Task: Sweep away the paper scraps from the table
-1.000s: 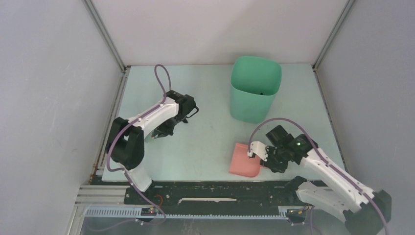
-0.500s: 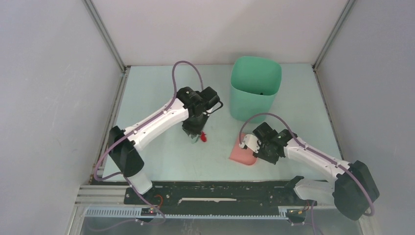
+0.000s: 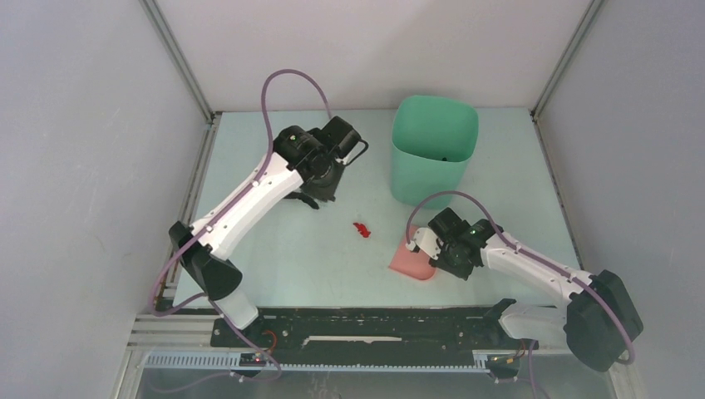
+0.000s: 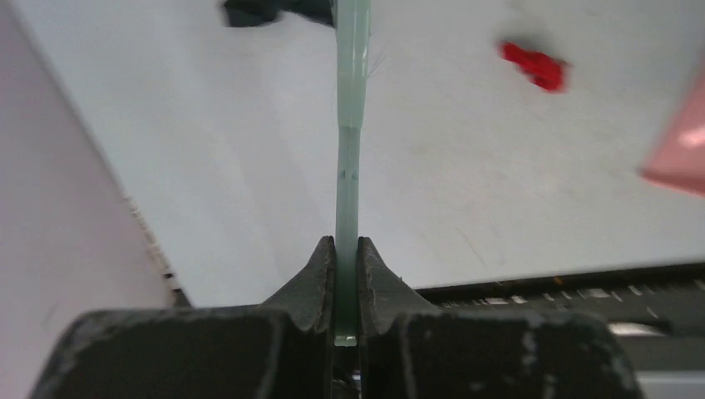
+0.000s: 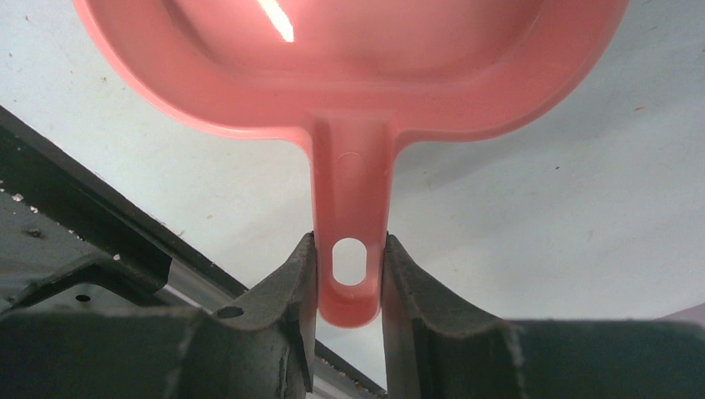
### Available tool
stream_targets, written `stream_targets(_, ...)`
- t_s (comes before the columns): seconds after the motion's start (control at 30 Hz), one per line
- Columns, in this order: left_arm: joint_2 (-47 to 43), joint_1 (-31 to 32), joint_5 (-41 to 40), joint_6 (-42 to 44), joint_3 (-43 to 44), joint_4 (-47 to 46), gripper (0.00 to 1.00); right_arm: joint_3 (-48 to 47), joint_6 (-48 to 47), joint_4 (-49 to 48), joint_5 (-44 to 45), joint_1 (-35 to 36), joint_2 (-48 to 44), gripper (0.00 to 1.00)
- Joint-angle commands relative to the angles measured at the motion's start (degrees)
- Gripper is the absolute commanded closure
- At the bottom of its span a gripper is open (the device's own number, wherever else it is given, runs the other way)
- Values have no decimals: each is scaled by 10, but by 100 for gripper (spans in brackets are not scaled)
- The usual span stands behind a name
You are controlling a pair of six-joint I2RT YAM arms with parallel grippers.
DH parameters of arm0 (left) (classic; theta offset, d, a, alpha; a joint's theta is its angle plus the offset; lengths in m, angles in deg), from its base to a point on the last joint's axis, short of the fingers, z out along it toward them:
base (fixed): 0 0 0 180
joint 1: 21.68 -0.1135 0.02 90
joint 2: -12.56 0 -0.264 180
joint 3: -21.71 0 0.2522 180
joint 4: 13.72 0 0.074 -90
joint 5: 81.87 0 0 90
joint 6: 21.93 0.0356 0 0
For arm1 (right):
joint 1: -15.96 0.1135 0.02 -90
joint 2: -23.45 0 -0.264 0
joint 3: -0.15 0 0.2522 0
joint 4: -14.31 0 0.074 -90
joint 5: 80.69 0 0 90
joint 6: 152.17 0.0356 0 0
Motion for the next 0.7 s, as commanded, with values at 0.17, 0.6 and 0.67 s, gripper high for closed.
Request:
stream_targets(0.17, 119, -76, -290, 59, -2, 23, 100, -35, 23, 53, -16, 15, 7, 100)
stream_targets(0.6, 185, -77, -162, 84, -39, 7, 100, -40, 32, 46, -27, 15, 24, 100)
stream_targets(0.67, 183, -67, -122, 86, -38, 2, 100, -42, 32, 44, -30, 15, 26, 100)
